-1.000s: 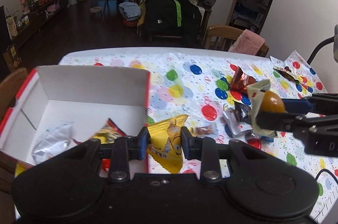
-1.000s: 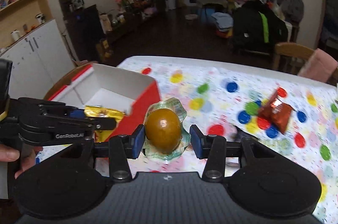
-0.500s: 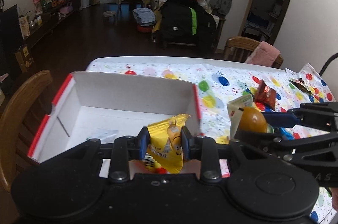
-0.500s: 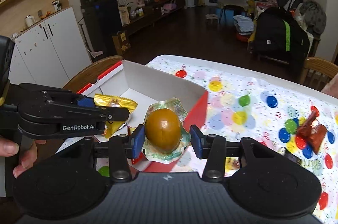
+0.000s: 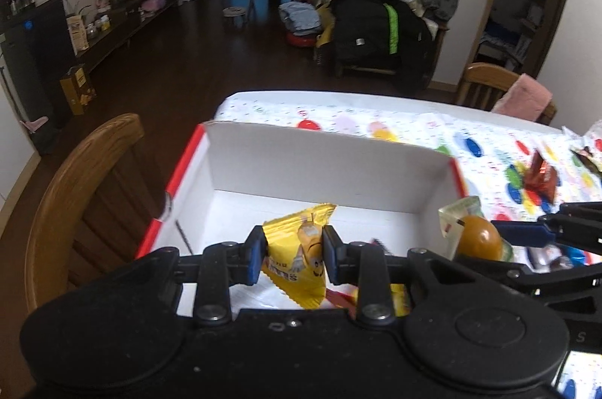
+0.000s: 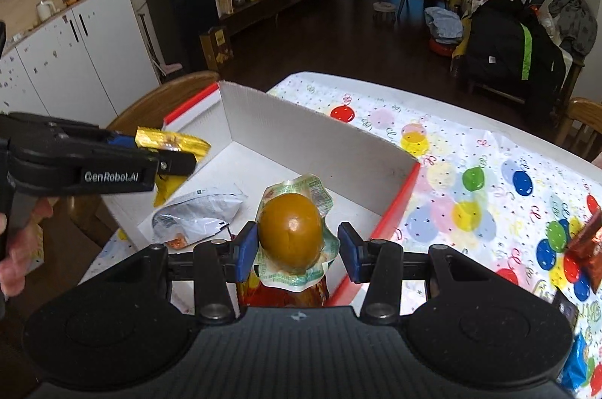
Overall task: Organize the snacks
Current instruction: 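Carry the yellow packet and orange candy over the shoebox with both tools, then open both tools to drop the yellow packet and orange candy into the box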
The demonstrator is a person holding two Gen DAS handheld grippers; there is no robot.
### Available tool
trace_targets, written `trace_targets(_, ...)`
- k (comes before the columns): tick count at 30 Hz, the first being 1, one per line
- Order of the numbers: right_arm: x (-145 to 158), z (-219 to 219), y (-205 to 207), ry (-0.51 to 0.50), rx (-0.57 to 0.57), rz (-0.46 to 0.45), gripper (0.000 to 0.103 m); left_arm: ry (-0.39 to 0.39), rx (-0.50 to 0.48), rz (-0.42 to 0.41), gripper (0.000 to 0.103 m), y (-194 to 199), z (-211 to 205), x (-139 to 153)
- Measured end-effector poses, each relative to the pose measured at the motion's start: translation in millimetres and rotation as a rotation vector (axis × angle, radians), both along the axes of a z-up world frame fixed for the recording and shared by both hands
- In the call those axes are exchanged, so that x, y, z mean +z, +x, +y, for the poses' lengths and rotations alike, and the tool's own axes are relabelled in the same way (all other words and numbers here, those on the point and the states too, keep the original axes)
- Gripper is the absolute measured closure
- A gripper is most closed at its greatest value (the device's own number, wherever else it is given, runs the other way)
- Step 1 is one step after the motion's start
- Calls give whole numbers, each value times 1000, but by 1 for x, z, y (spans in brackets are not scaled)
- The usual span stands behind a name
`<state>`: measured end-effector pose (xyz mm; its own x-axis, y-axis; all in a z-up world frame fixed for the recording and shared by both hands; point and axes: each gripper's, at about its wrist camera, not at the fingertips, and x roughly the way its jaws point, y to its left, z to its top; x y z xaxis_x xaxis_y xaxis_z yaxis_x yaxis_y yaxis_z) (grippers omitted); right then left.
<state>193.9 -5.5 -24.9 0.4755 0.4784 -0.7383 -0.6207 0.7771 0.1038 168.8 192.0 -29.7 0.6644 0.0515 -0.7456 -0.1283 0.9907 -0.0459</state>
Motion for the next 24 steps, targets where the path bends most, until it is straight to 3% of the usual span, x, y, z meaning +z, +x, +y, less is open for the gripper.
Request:
trace_targets(13, -38, 41, 35, -89, 11, 38, 57, 45, 2, 94, 74, 41, 20, -37)
trace_targets(24, -53, 51, 40, -111, 36, 84, 56, 51, -41, 179, 74, 49, 15, -56)
